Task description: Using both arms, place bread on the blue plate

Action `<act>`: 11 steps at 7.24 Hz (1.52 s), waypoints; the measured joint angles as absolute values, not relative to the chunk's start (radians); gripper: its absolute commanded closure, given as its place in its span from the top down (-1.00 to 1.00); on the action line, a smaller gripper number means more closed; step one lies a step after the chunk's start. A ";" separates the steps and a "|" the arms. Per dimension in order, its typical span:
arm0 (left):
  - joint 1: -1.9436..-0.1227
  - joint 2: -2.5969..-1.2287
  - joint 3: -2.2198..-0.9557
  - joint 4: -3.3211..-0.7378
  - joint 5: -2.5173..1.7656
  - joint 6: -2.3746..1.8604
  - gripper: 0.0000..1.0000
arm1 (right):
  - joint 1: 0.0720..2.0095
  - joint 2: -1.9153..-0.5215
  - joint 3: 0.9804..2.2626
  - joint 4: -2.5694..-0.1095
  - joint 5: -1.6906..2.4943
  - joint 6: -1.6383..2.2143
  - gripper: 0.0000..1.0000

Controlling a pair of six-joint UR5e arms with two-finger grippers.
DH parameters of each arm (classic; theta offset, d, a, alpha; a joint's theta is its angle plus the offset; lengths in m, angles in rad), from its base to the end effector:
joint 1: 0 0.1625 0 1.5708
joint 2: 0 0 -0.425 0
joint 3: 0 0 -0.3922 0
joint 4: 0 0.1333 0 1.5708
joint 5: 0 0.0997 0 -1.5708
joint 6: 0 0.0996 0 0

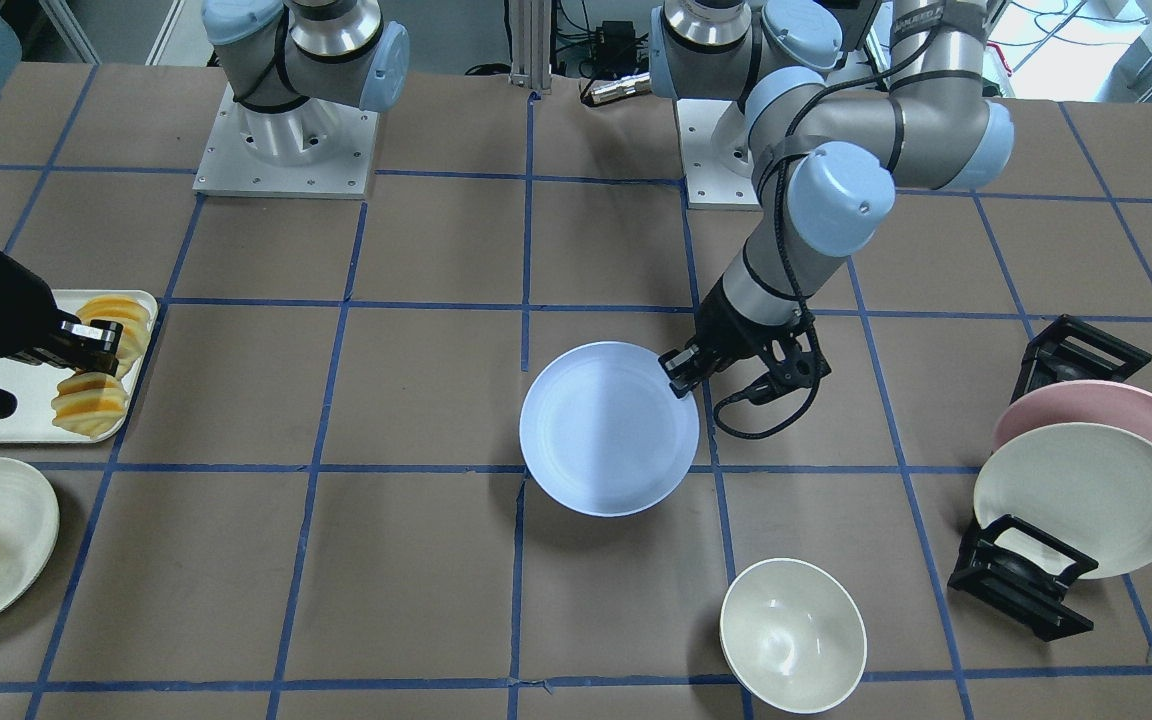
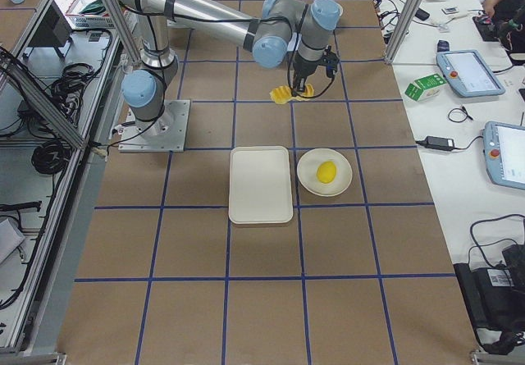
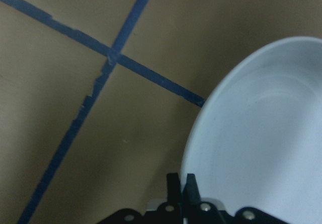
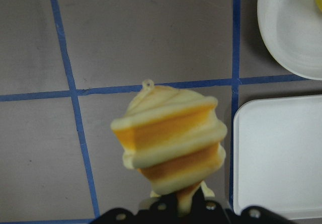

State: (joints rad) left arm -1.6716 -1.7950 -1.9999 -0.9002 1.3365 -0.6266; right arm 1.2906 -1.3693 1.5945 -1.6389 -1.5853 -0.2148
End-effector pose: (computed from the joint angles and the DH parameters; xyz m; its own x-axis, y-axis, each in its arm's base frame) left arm -0.2067 -0.4890 0.2433 -0.8426 -0.5008 0.1982 -0.4857 0.8655 0.1221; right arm -0.0255 -0.5653 0.3774 -0.9977 0.0657 -0.0193 0.0619 0.9858 0.1559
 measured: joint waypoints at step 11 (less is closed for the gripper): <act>-1.599 -1.703 -1.581 -1.419 1.699 -0.204 1.00 | 1.743 -1.265 1.592 -1.782 -1.470 0.330 -1.00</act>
